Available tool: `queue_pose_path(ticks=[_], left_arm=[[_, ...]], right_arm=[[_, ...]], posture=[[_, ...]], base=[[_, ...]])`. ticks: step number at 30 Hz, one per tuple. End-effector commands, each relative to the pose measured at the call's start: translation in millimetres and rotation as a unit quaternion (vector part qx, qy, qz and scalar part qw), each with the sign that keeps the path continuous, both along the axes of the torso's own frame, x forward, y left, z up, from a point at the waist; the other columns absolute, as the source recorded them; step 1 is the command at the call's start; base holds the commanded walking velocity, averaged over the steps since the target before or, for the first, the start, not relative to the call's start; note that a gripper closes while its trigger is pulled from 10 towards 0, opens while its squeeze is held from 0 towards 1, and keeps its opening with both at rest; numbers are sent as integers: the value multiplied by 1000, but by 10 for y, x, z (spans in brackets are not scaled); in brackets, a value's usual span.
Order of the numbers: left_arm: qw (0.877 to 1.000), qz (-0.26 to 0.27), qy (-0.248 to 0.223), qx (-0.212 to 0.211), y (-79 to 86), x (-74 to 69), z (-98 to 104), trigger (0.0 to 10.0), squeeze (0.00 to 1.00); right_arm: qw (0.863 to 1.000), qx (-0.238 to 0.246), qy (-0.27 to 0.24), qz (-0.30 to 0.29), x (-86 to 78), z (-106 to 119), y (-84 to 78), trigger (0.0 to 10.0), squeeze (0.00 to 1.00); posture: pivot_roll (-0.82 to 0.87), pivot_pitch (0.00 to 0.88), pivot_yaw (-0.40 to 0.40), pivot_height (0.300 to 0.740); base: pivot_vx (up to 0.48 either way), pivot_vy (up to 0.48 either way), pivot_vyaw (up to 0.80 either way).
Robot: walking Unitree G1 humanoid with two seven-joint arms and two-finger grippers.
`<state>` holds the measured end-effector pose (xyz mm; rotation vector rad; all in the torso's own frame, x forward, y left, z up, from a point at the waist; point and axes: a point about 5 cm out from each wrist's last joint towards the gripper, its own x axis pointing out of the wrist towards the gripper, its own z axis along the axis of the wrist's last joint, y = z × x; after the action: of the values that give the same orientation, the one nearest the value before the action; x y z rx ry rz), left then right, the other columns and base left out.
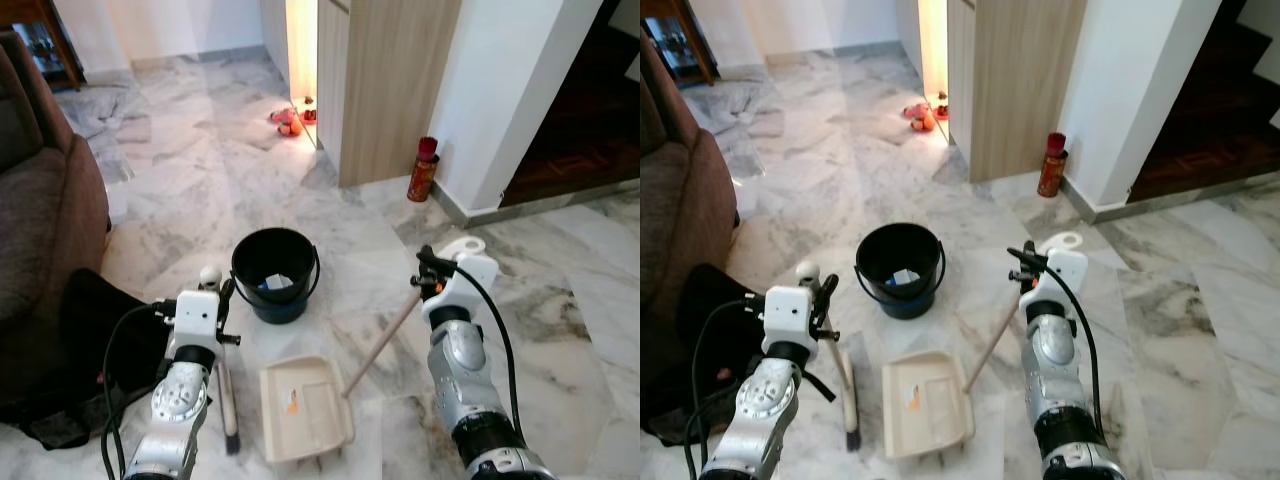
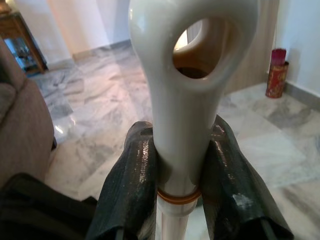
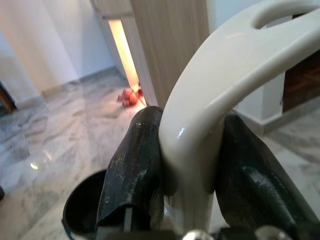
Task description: Sweep floor
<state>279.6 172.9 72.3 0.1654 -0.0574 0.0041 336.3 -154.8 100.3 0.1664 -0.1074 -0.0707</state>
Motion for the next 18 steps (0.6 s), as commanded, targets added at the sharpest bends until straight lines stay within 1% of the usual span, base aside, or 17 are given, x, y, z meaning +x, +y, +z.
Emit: queue_pose_path(ticks=[1,4,5,8,11,16,18], left_arm=[[1000,5,-18,17,57,-13,68,10000,0],[999,16,-11,27,121,-76,18,10000,0],[999,15,-8,38,137,-101,-8,10000,0],[999,15,-1,44,148,-141,-60,10000,0],[999,23,1,40,150,-144,-80,10000,0],[999,31,-8,30,139,-99,-41,10000,0],[999,32,-10,29,141,-89,-31,10000,0]], right_arm=[[999,4,-45,-2,71,238,10,10000,0],[998,5,-69,1,97,368,18,10000,0],[997,6,-77,3,105,420,27,10000,0],[996,7,-86,6,115,475,38,10000,0],[996,7,-83,7,125,471,28,10000,0],[998,-2,-66,10,131,406,-8,10000,0],[998,-3,-61,10,121,396,-13,10000,0]], posture=[[140,56,2,740],[143,58,-1,740],[143,58,-1,740],[142,57,-4,740],[144,47,-19,740],[149,41,-29,740],[149,40,-30,740]], base=[[0,0,0],[0,0,0],[0,0,0],[0,0,0],[0,0,0],[0,0,0],[0,322,0]])
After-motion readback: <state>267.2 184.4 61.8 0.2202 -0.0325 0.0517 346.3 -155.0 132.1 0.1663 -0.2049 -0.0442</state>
